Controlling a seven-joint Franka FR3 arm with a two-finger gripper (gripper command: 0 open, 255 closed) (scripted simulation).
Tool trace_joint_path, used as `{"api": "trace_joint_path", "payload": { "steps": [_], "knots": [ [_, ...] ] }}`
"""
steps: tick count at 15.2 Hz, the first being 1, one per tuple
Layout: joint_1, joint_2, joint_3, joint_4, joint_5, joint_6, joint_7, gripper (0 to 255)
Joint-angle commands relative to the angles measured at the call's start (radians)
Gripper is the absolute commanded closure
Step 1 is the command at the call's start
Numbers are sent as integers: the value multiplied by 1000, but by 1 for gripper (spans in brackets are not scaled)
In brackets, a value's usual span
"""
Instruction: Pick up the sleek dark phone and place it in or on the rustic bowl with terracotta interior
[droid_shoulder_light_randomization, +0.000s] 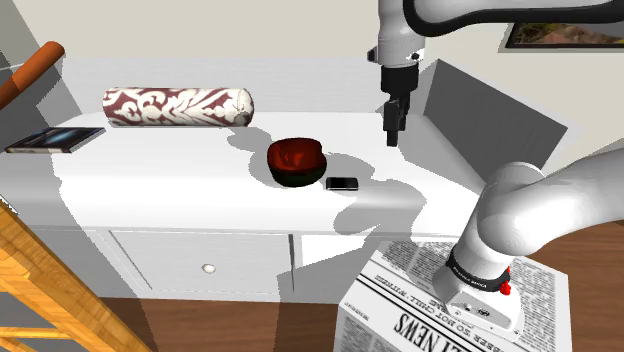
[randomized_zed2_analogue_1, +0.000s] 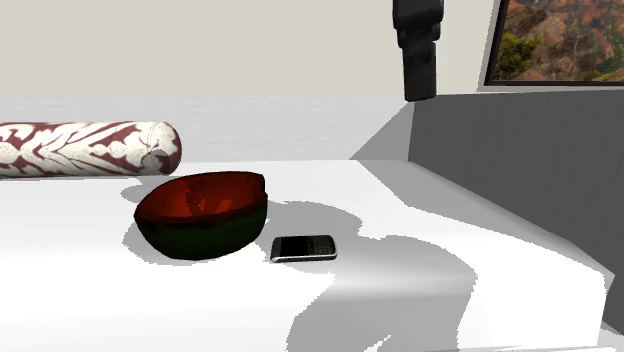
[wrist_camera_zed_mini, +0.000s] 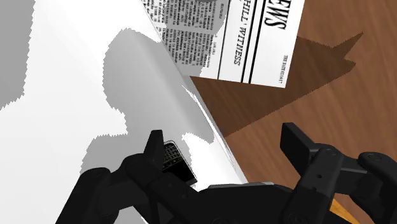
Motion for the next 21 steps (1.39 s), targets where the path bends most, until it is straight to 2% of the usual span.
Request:
{"api": "trace_joint_path", "payload": {
  "steps": [1, 6, 11, 19, 21],
  "knots": [
    [0, 0, 0, 0, 0, 0, 0, 0],
    [0, 41, -45, -124, -32, 207, -84, 0],
    [-1, 134, -91, -210, -58, 428, -165, 0],
    [10, 386, -165, -255, -67, 792, -302, 0],
    [12, 416, -171, -260, -65, 833, -313, 0]
  ]
}}
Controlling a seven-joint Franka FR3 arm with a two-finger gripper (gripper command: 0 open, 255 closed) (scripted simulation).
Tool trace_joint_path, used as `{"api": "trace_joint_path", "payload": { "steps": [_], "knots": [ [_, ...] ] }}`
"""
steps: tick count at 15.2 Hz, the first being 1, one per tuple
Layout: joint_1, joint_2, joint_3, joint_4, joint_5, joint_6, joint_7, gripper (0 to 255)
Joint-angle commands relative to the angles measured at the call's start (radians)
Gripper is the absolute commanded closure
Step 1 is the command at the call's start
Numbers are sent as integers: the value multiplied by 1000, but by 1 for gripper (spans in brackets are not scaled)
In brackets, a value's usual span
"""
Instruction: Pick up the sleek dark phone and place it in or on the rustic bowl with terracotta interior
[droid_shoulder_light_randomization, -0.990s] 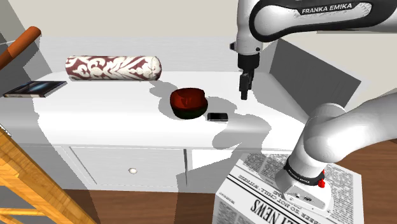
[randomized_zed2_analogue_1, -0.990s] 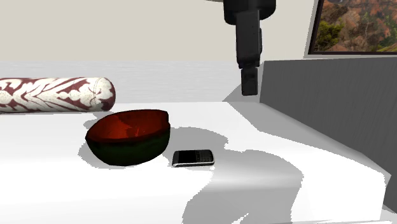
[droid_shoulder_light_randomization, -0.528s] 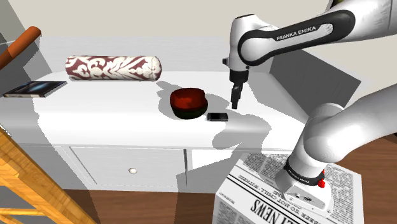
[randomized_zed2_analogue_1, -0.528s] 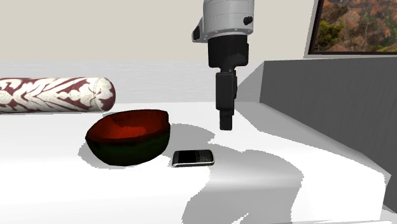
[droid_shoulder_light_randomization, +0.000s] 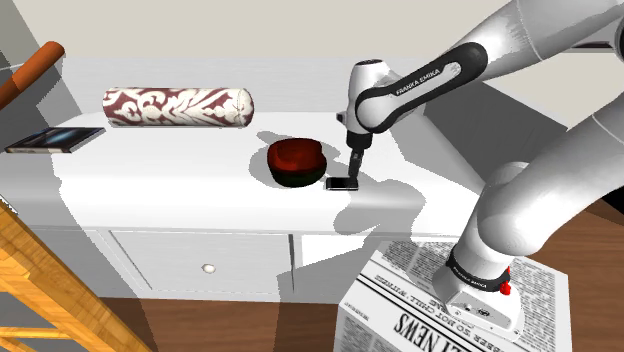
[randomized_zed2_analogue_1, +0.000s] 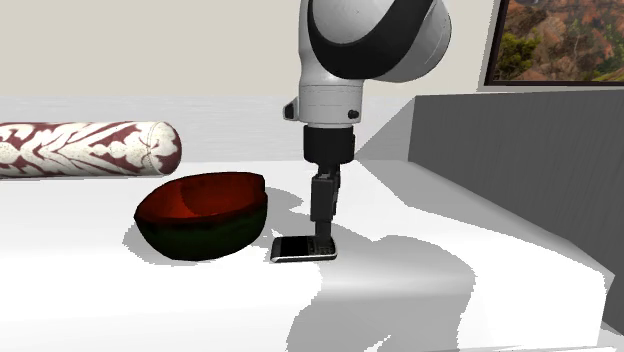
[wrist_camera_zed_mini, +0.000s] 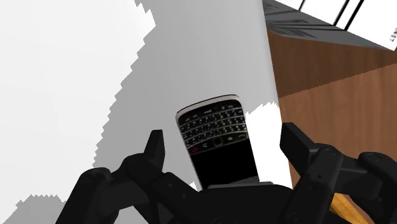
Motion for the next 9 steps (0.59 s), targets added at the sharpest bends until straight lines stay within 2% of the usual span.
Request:
{"api": "trace_joint_path", "payload": {
  "steps": [1, 6, 9],
  "knots": [
    [1, 30, -6, -7, 1, 41, -11, 0],
    [3, 82, -10, -38, 5, 125, -14, 0],
    [4, 89, -11, -41, 6, 134, -15, 0]
  ]
}}
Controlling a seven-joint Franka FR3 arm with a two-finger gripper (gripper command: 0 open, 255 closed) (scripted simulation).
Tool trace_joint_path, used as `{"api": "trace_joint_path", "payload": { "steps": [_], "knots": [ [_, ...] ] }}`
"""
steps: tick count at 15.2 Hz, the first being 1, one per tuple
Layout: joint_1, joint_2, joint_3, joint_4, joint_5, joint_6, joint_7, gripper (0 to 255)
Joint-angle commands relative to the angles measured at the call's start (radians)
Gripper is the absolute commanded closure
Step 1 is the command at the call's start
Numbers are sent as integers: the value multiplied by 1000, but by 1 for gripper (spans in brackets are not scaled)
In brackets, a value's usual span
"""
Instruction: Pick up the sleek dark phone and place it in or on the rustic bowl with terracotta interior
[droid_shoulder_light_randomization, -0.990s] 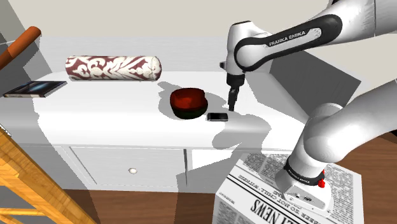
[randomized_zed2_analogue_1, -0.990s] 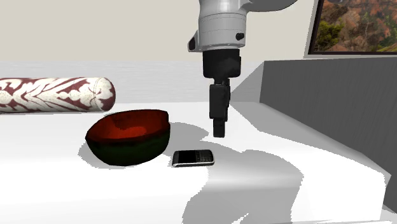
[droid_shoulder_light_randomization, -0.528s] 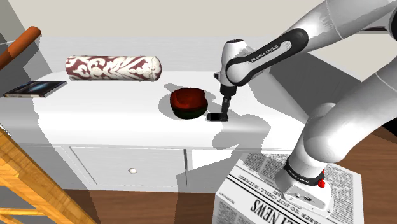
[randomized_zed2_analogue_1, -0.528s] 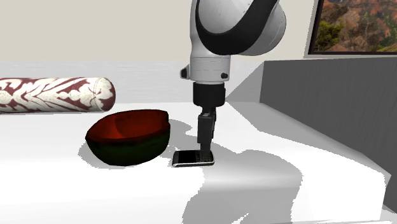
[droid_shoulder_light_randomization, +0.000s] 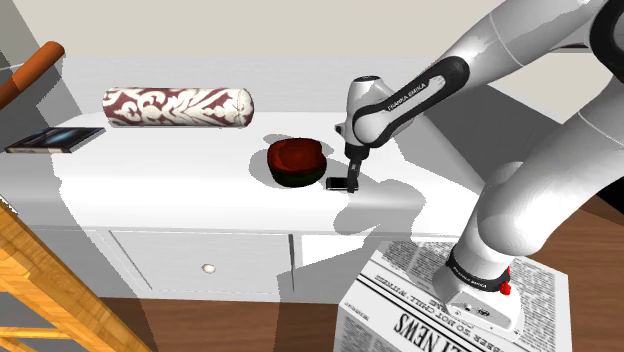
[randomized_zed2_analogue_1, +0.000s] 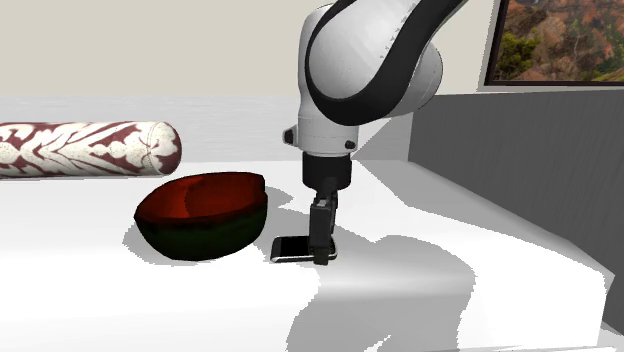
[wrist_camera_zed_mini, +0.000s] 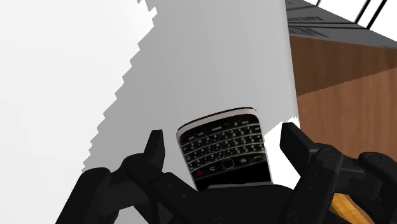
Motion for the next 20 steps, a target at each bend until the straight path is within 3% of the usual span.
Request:
{"api": "trace_joint_path", "payload": {
  "steps": [1, 5, 6, 15, 20],
  "knots": [
    [0, 3, 0, -1, 0, 4, -1, 0],
    [0, 3, 0, -1, 0, 4, -1, 0],
    [0, 3, 0, -1, 0, 4, -1, 255],
    [0, 3, 0, -1, 0, 4, -1, 255],
    [-2, -50, 4, 30, -4, -79, 4, 255]
  ]
}}
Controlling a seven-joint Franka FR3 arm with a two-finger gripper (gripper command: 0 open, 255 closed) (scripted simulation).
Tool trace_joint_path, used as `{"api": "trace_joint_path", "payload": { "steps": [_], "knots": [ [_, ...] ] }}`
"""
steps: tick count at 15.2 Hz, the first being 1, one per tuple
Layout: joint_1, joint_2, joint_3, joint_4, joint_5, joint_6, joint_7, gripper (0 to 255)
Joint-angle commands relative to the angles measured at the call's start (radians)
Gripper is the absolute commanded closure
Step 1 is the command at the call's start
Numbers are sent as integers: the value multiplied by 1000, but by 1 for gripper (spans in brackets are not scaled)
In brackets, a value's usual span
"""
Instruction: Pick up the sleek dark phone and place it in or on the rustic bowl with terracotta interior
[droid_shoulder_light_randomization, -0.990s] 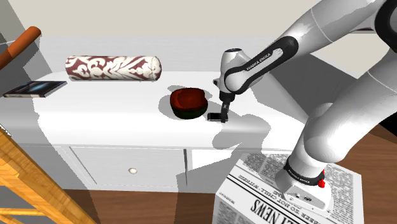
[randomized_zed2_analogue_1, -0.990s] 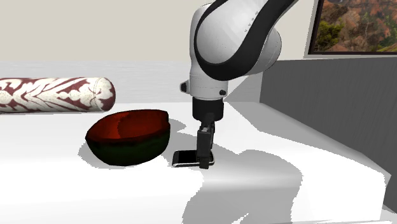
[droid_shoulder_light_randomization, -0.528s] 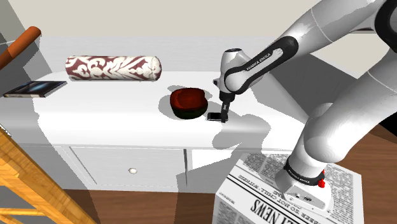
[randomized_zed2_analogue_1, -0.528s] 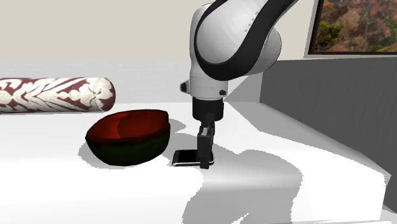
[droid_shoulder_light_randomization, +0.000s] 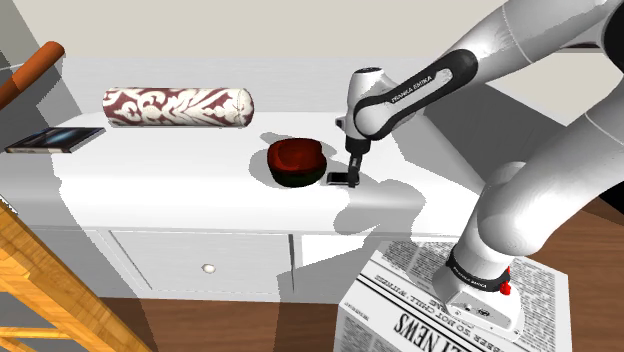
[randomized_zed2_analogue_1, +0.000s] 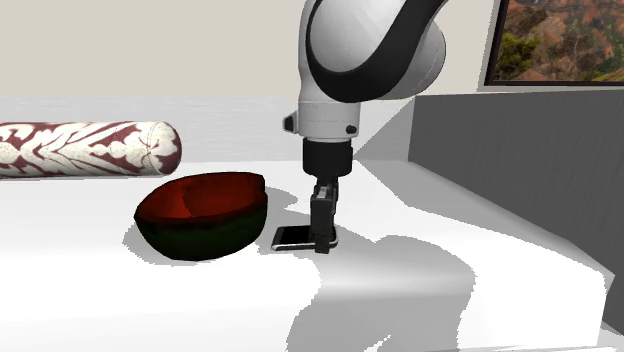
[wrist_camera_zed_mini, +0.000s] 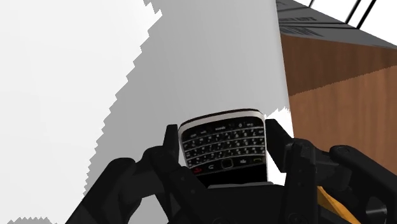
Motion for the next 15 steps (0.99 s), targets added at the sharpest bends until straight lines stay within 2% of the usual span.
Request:
{"api": "trace_joint_path", "payload": {
  "steps": [1, 15],
  "knots": [
    [0, -18, 3, 14, -1, -32, 3, 255],
    [-2, -119, 14, 132, -2, -251, 10, 255]
  ]
}}
